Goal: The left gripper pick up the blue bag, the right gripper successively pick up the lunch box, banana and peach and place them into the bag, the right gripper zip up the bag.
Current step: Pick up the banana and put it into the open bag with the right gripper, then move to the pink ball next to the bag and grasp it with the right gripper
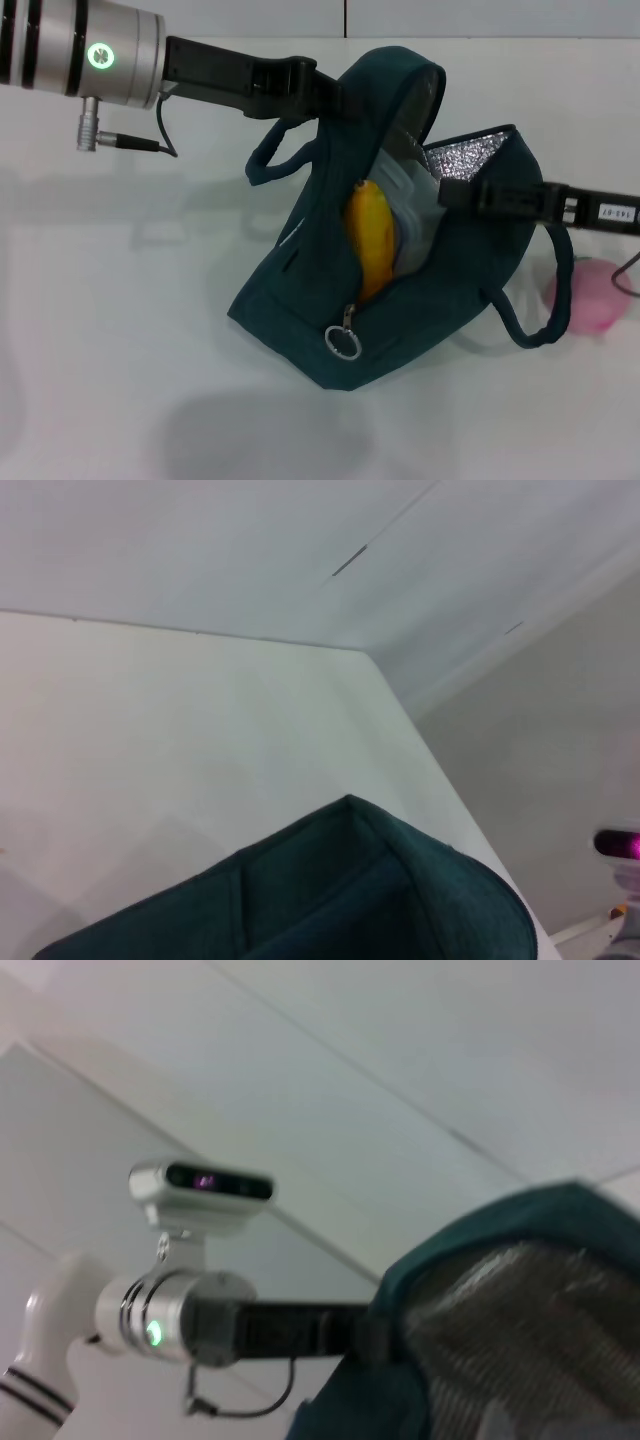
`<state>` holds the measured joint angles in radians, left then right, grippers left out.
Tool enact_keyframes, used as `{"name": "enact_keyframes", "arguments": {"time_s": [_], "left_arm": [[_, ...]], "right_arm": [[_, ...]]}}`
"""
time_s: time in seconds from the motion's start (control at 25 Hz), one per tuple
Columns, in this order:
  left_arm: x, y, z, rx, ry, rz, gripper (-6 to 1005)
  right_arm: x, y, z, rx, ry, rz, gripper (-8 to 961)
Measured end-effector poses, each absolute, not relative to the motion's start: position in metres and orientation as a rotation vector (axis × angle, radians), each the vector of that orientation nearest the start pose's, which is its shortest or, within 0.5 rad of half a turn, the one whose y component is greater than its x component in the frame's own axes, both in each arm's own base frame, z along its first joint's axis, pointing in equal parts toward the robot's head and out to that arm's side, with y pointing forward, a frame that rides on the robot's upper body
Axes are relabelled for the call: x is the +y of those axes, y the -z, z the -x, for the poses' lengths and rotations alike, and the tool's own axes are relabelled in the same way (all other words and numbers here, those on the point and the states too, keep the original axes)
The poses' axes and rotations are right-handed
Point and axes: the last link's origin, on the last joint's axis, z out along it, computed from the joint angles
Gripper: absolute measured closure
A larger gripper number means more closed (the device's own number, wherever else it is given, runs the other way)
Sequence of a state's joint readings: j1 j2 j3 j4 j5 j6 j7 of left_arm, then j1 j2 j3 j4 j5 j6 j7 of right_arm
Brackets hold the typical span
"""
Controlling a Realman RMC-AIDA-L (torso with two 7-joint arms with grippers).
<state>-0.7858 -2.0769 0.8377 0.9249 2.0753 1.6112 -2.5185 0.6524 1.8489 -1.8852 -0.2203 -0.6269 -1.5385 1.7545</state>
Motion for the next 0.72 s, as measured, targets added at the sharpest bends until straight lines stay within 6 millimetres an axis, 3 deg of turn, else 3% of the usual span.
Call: {"name": "enact_keyframes", "arguments": {"time_s": [0.2, 0.44, 0.56, 0.72], "left_arm": [[0.387, -0.028, 0.135, -1.555, 0.651, 2.704, 945], [0.388, -0.035, 0.134, -1.573, 0.686, 2.703, 945], [0.386, -0.034, 0.139, -1.592, 0.687, 2.690, 945], [0.384, -0.033, 0.151, -1.623, 0.676, 2.665, 945]], "right_arm": [[0.340, -0.019, -0.233, 1.359, -1.260, 2.633, 284], [0.325, -0.071, -0.230, 0.902, -1.529, 2.654, 271], [0.320, -0.095, -0.233, 0.714, -1.538, 2.668, 273], [0.319, -0.114, -0.234, 0.543, -1.393, 2.722, 275]]}}
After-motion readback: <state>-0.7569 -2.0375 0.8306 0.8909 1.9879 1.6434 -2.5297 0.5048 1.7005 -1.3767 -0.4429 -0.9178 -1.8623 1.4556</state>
